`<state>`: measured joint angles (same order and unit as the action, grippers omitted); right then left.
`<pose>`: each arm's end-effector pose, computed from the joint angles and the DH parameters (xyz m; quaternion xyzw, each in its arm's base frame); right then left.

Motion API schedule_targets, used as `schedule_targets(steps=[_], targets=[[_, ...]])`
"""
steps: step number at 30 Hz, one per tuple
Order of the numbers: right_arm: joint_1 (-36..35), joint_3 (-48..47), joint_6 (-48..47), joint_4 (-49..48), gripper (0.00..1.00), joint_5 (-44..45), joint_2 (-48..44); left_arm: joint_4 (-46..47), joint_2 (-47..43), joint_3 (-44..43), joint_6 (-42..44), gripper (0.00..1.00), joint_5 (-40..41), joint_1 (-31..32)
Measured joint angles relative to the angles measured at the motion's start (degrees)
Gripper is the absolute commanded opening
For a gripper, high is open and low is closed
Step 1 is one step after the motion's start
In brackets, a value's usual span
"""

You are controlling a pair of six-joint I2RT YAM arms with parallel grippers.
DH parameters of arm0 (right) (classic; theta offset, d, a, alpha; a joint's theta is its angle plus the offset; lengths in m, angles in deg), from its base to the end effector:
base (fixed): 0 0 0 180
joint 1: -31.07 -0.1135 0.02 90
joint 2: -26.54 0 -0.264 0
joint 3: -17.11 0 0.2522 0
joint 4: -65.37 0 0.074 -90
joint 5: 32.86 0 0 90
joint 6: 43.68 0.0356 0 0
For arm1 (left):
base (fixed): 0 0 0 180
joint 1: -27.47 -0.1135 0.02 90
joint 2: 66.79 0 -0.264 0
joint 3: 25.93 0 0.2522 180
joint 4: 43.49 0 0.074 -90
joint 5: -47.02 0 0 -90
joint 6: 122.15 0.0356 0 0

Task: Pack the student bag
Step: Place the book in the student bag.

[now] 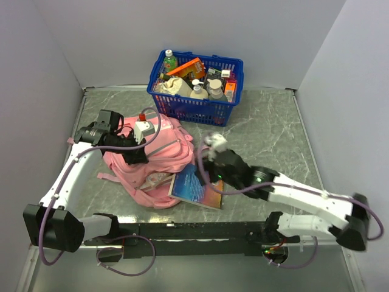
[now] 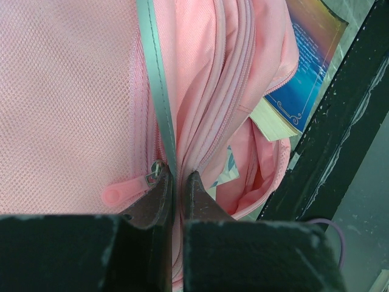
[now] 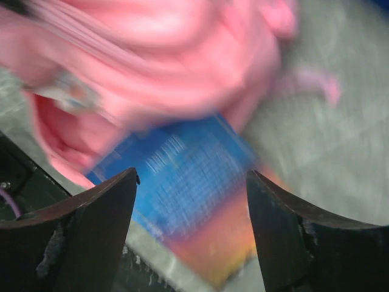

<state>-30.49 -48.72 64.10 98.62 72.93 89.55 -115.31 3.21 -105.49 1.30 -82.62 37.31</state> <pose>0.1254 0.2112 0.3063 -0.2572 0.8231 0.2223 0.4548 0.2184 -0.0609 0.3137 0.4124 0.8189 -0.2761 0.2881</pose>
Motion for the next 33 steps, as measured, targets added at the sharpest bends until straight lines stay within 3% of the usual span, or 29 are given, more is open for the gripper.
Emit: schedule_targets(steps=[5, 9, 14, 22, 33], targets=[[4.33, 15.58, 16.02, 6.36, 0.80, -0.07, -12.87, 0.09, 0.02, 0.00, 0.00, 0.01, -0.02, 0.00], [9.07, 21.44, 25.27, 10.16, 0.80, -1.09, -14.05, 0.11, 0.02, 0.00, 0.00, 0.01, -0.07, 0.00], [14.71, 24.87, 31.39, 8.92, 0.73, -5.05, -11.78, 0.09, 0.02, 0.00, 0.00, 0.01, -0.04, 0.00], [19.67, 32.37, 36.09, -4.96, 0.73, -14.43, -10.95, 0.02, 0.02, 0.00, 0.20, 0.01, -0.02, 0.00], [20.48, 36.17, 38.97, -20.41, 0.59, -22.49, -5.51, -0.09, 0.02, 0.00, 0.28, 0.01, 0.04, 0.00]])
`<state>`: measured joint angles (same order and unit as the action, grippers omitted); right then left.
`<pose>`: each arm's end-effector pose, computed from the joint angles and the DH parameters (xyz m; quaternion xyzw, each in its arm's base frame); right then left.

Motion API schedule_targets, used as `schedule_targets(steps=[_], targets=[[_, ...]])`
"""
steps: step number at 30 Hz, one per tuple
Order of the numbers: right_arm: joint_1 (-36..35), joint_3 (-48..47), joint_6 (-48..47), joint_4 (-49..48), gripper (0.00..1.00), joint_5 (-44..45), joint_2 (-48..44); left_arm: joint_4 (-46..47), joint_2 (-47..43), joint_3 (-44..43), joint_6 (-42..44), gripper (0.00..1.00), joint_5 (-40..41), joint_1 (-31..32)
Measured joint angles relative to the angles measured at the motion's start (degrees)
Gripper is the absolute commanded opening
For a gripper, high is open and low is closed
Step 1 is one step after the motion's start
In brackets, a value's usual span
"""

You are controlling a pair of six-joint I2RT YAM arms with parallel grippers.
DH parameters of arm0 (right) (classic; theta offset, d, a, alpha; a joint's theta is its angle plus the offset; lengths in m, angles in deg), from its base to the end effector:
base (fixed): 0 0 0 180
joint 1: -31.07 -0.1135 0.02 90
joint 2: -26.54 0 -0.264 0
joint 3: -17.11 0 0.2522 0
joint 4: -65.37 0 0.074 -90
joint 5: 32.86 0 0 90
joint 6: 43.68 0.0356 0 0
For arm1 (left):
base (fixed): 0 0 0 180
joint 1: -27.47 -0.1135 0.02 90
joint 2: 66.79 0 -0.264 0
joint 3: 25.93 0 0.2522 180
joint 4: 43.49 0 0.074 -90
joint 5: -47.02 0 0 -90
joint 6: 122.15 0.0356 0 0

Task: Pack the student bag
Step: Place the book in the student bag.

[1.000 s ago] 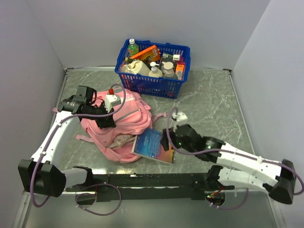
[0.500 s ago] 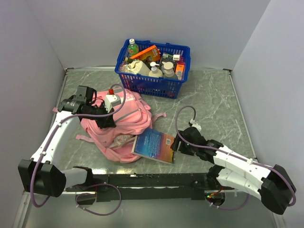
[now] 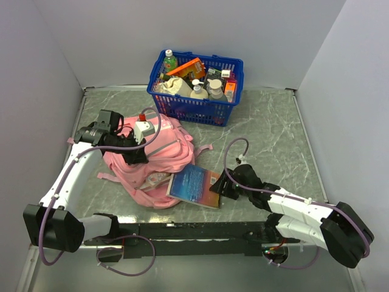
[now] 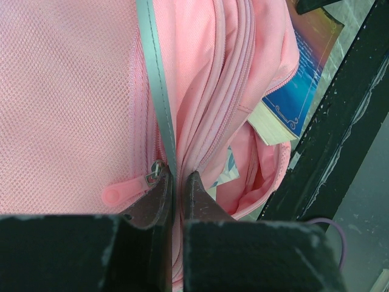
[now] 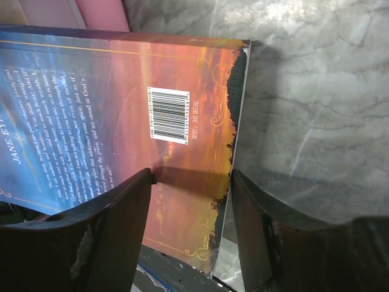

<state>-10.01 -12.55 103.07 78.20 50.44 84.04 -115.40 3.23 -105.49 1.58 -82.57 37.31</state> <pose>0.1360 0.1241 0.1471 0.0995 0.9021 0.3489 0.2338 0.2184 -0.0609 0.3135 0.4142 0.8184 -0.2752 0.2879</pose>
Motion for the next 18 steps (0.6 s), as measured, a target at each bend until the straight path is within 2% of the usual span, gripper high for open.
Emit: schedule_targets(steps=[11, 14, 18], targets=[[-0.09, -2.54, -1.57, -3.96, 0.44, -0.13, 0.44, -0.07, 0.00, 0.00, 0.15, 0.01, 0.00, 0.00], [-0.63, -5.57, -2.47, -4.00, 0.43, 0.42, 2.91, -0.07, 0.00, 0.00, 0.15, 0.01, 0.00, 0.00], [-1.57, -10.88, -4.55, -3.34, 0.37, 3.06, 5.68, -0.17, 0.00, 0.00, 0.15, 0.01, 0.00, 0.00]])
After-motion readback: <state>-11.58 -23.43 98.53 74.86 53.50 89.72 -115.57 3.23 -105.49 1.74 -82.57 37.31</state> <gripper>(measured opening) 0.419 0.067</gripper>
